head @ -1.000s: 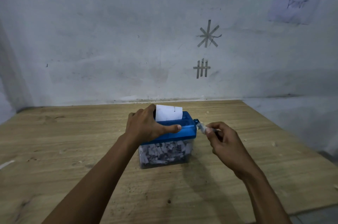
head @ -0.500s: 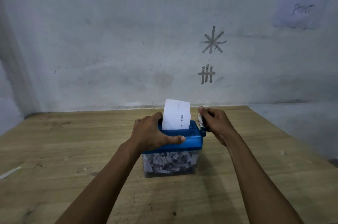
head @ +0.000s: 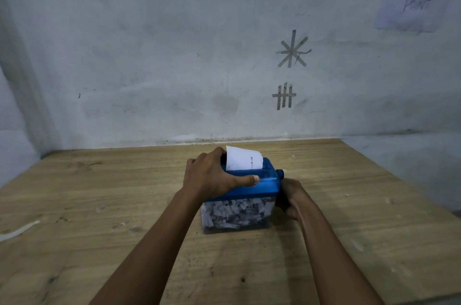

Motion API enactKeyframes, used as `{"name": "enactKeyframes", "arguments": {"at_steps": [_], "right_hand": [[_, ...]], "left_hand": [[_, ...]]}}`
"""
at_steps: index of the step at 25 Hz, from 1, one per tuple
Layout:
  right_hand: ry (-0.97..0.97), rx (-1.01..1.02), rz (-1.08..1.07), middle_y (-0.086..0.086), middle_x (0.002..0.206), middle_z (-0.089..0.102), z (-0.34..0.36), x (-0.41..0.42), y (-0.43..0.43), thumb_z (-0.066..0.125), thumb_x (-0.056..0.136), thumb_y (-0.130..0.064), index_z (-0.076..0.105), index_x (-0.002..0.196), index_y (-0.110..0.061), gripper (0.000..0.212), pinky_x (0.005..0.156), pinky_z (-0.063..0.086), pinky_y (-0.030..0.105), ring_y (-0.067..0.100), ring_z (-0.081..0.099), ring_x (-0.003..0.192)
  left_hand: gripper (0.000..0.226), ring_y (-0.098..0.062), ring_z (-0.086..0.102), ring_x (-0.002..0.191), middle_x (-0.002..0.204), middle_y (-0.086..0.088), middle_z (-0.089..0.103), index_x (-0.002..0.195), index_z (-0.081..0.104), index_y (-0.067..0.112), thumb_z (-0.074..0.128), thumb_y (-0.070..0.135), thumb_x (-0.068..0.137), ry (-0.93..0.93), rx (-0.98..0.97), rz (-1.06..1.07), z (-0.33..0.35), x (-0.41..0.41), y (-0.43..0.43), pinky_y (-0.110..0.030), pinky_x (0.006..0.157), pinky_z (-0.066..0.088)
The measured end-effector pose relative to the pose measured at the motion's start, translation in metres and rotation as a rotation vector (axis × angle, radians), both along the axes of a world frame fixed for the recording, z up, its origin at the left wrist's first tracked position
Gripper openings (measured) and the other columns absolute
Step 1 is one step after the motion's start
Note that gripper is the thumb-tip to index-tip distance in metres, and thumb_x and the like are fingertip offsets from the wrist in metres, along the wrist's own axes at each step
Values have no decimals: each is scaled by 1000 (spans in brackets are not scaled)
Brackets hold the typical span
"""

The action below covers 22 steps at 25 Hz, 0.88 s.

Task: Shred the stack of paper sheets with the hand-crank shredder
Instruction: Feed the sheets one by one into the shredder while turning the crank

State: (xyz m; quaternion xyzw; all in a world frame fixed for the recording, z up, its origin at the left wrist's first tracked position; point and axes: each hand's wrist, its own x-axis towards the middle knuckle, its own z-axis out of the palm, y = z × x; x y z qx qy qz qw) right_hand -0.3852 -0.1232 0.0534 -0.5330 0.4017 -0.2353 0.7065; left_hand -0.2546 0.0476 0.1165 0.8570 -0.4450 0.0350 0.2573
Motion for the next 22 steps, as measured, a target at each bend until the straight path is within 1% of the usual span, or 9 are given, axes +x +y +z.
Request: {"name": "enactKeyframes", "arguments": {"at_steps": [1, 3, 4, 6, 8, 10, 13, 18, 22], "right_hand": [[29, -48, 0, 19, 93, 74, -6, -6, 6, 50, 103, -19, 67, 103, 0, 25, 71, 59, 41, 32, 71, 81], [76, -169, -19, 11, 70, 64, -13, -23, 23, 47, 104, -23, 63, 89, -4, 29, 49, 42, 29, 18, 55, 56], [94, -250, -28, 7, 64, 56, -15, -30, 30, 45, 104, -22, 61, 83, -7, 30, 47, 36, 27, 15, 46, 51], [110, -416, -43, 3, 64, 52, -16, -47, 46, 43, 104, -20, 60, 79, -12, 32, 55, 36, 30, 14, 44, 55], [29, -546, -48, -2, 71, 59, -10, -66, 58, 48, 104, -20, 66, 88, -19, 25, 61, 40, 29, 11, 51, 63], [-90, -607, -46, -7, 86, 69, 0, -82, 65, 56, 102, -20, 68, 103, -26, 13, 66, 45, 22, 5, 60, 75], [-186, -682, -51, -7, 99, 73, 16, -89, 61, 61, 98, -18, 69, 108, -27, 15, 69, 48, 20, 2, 64, 84], [-207, -798, -31, -17, 76, 70, 50, -79, 46, 61, 98, -18, 72, 98, -15, 11, 63, 47, 12, -5, 61, 70], [-137, -747, -8, -4, 67, 68, 76, -45, 20, 58, 101, -30, 70, 80, -7, 33, 53, 43, 13, 0, 55, 54]], "left_hand": [[106, -16, 56, 104, 115, 11, 63, 121, 54, 30, 45, 104, 45, -6, 5, 2, 1, 0, 0, -41, 95, 38], [107, -16, 56, 101, 114, 11, 65, 119, 57, 30, 42, 105, 44, -9, 10, 2, 0, -1, 1, -40, 93, 38], [108, -16, 57, 102, 115, 10, 65, 120, 57, 30, 41, 105, 44, -3, 7, 3, -1, -1, 0, -41, 93, 39], [112, -17, 58, 104, 118, 9, 65, 124, 57, 30, 39, 106, 43, 8, 18, 4, -2, -1, 0, -42, 96, 40], [110, -19, 58, 107, 121, 8, 65, 127, 56, 28, 44, 104, 48, -18, 14, 2, -2, -1, -1, -42, 98, 39], [102, -20, 58, 110, 122, 7, 65, 128, 55, 27, 52, 99, 56, -49, 2, -1, 1, -1, -2, -41, 99, 38], [108, -19, 58, 109, 121, 8, 65, 127, 55, 28, 45, 103, 52, -57, 17, -25, 2, 0, -2, -41, 96, 35], [111, -14, 53, 98, 118, 10, 64, 126, 55, 30, 37, 104, 46, -44, 35, -66, 0, 3, -1, -37, 89, 30], [94, -11, 47, 95, 112, 12, 59, 121, 54, 32, 50, 97, 54, -28, 39, -114, 0, 2, 1, -36, 90, 30]]}}
